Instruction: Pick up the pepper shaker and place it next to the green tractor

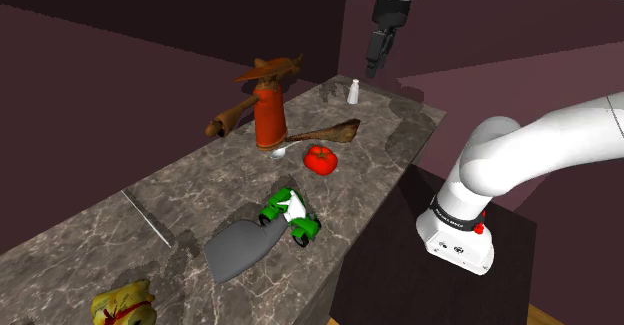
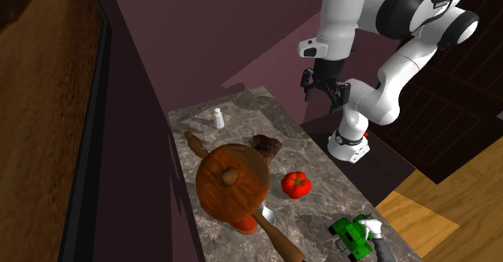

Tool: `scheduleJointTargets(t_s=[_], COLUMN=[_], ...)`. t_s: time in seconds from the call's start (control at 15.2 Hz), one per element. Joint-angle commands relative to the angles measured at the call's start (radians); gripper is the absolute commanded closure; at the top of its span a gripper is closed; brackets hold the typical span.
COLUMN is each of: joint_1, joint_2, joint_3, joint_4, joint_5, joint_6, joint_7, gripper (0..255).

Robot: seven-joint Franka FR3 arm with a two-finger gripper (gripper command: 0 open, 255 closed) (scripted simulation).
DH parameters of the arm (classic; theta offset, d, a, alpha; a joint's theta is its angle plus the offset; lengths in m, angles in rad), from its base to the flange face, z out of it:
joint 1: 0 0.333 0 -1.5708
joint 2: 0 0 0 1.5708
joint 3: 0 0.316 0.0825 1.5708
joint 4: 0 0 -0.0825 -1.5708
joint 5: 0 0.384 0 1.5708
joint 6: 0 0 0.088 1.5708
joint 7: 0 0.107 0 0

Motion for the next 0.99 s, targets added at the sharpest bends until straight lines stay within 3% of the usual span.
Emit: scheduleJointTargets(t_s=[0.0,0.92], joint_1=[0.000,-0.096], joint_2=[0.000,0.304], joint_3=[0.000,-0.145], joint_4=[0.000,-0.007], joint_5=[0.000,-0.143], joint_6=[0.000,0.322], joint_7=[0.000,-0.162], gripper=[0,0])
